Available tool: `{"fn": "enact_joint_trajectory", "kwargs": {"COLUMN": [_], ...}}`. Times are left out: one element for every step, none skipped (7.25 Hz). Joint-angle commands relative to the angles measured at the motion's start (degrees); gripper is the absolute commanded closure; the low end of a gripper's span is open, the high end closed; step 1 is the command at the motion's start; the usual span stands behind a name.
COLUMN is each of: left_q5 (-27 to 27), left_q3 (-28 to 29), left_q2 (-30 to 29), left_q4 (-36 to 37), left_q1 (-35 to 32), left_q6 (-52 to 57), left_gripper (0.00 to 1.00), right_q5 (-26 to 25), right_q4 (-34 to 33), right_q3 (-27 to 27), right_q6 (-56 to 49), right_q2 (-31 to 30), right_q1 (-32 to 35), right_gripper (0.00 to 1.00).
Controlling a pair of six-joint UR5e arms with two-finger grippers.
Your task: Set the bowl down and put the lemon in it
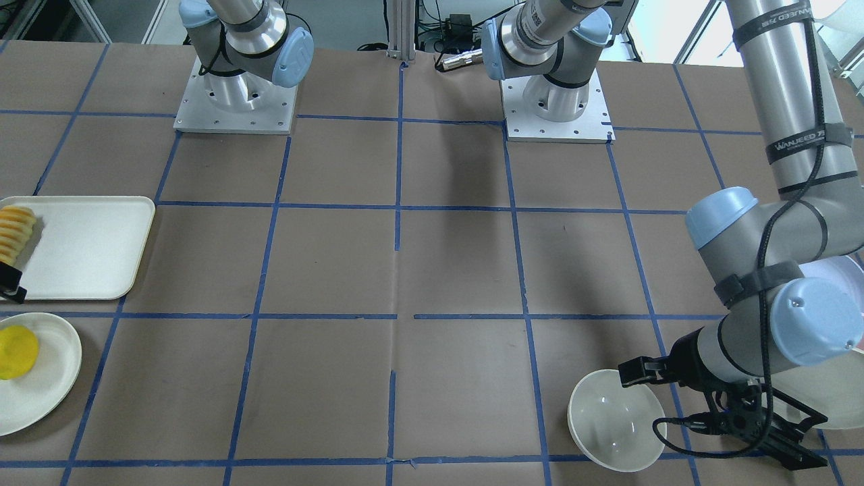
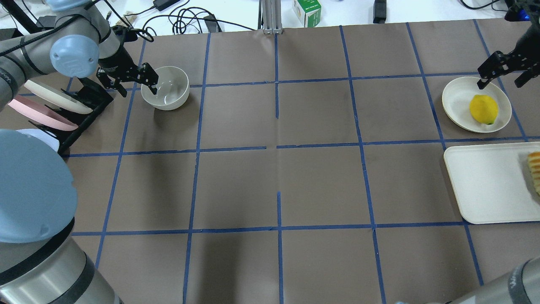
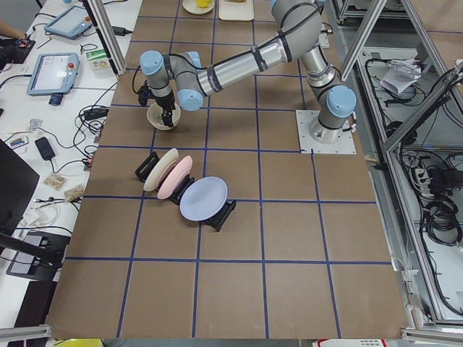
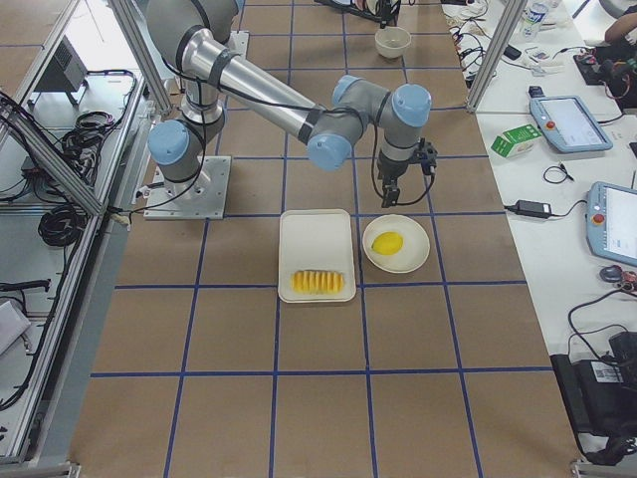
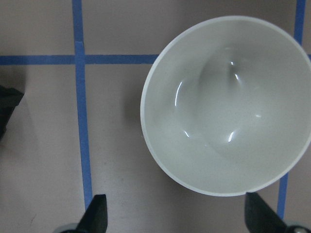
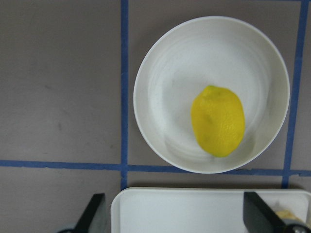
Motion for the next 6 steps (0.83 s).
{"fn": "enact_joint_trajectory", "kwargs": {"left_q5": [-0.1, -0.2, -0.1, -0.2, -0.3, -0.4], "left_q3": [-2.4, -2.2, -0.6, 0.7, 1.3, 1.3], "left_q2": [-1.6, -2.5, -3.7, -4.4, -5.4, -5.6], "left_q4": [3.5, 3.6, 3.6, 3.6, 3.6, 5.5], "left_q1": [0.1, 0.7, 0.8, 0.8, 0.8, 0.8], "left_q6": [-0.3, -0.4, -1.1, -1.1, -1.4, -2.0], "left_gripper": [0.00, 0.00, 0.00, 0.03, 0.12, 0.18], "right_q5": [-0.2, -0.3, -0.4, -1.0, -2.5, -2.4], "right_q4": [-8.7, -11.3, -11.6, -11.6, -11.6, -11.6], "right_q3": [0.0, 0.1, 0.0, 0.0, 0.3, 0.3], "right_q6": [-5.7, -8.1, -8.4, -8.4, -8.6, -9.0], "right_q2": [6.2, 7.8, 8.7, 9.5, 10.2, 11.0], "right_q1": [-0.7, -0.7, -0.7, -0.9, -1.9, -2.8], "right_gripper": [0.00, 0.00, 0.00, 0.00, 0.00, 0.00]}}
